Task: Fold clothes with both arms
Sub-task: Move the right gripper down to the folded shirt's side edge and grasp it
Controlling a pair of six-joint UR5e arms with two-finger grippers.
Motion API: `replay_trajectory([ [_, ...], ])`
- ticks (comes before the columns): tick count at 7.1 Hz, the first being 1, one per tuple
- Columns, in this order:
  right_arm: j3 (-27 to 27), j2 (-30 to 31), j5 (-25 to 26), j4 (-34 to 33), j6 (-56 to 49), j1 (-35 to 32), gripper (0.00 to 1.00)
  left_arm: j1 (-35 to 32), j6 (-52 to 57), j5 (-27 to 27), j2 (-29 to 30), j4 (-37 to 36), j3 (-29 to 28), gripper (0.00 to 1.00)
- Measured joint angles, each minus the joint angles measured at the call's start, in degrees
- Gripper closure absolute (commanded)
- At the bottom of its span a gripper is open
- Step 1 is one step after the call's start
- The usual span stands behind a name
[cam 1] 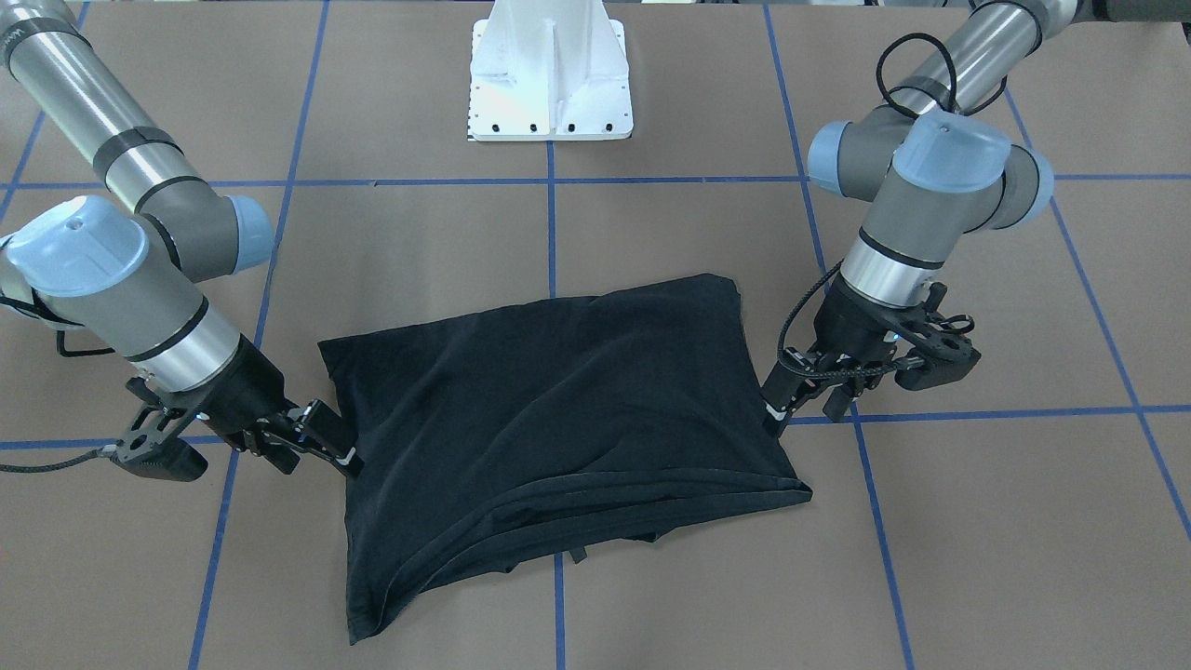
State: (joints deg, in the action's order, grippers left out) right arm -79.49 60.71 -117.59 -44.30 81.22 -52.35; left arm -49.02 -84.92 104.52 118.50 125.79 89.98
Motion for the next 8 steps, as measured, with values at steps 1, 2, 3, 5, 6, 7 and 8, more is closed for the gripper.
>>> replay_trajectory([
  [1,-3.3,3.9,-1.0,-0.1,-0.1,0.4,0.00,-0.1,-0.2,0.3,-0.4,-0.1,1.6,0.00],
  [2,-5.6,7.1,-1.7,-0.2,-0.1,1.8,0.00,-0.1,-0.4,0.5,-0.9,-0.2,3.1,0.00],
  [3,-6.4,8.9,-1.8,-0.2,-0.1,4.0,0.00,-0.1,-0.5,0.5,-1.2,-0.2,4.0,0.00],
  [5,-6.2,9.9,-1.7,-0.7,0.0,8.1,0.02,-0.1,-0.5,0.5,-1.3,-0.3,4.4,0.00],
  [6,-5.8,10.0,-1.8,-0.9,0.2,9.0,0.46,-0.1,-0.5,0.5,-1.4,-0.2,4.5,0.00],
  [7,-5.5,10.0,-1.9,-0.9,0.4,9.4,0.99,-0.1,-0.5,0.5,-1.4,-0.2,4.5,0.00],
  [8,-5.2,9.9,-2.1,-1.0,0.6,9.5,1.00,-0.1,-0.5,0.5,-1.3,-0.2,4.5,0.00],
])
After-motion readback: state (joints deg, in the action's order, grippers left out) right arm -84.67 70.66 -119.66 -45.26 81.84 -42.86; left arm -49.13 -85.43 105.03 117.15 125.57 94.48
